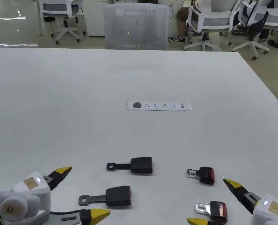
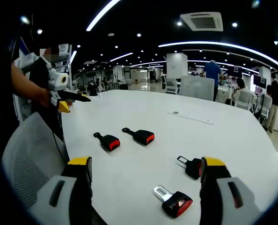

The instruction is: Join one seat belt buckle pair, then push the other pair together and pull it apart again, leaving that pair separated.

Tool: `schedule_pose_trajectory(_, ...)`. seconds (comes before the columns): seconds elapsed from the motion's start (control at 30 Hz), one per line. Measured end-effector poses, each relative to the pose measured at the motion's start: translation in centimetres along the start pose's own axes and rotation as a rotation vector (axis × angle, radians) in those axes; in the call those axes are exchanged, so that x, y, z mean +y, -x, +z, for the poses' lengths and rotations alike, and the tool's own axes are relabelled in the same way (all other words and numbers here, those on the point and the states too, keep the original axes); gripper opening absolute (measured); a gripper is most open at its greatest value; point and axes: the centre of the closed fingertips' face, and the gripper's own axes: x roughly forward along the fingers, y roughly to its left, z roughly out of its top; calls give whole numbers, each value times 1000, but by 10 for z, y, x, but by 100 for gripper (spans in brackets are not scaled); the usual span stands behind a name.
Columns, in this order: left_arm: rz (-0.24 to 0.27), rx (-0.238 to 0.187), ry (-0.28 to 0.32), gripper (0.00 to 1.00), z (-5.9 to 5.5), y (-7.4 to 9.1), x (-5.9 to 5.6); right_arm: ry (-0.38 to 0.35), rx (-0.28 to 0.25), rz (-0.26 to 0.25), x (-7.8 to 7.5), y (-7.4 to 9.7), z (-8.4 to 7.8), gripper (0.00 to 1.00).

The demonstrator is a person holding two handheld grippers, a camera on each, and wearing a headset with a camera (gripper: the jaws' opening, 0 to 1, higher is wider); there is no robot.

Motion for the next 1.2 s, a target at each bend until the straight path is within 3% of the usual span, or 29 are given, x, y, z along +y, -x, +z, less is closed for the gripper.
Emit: schedule_pose_trajectory(1.2, -2, -2, -3, 100, 3, 1, 0, -4, -2, -10, -4, 4, 1, 98)
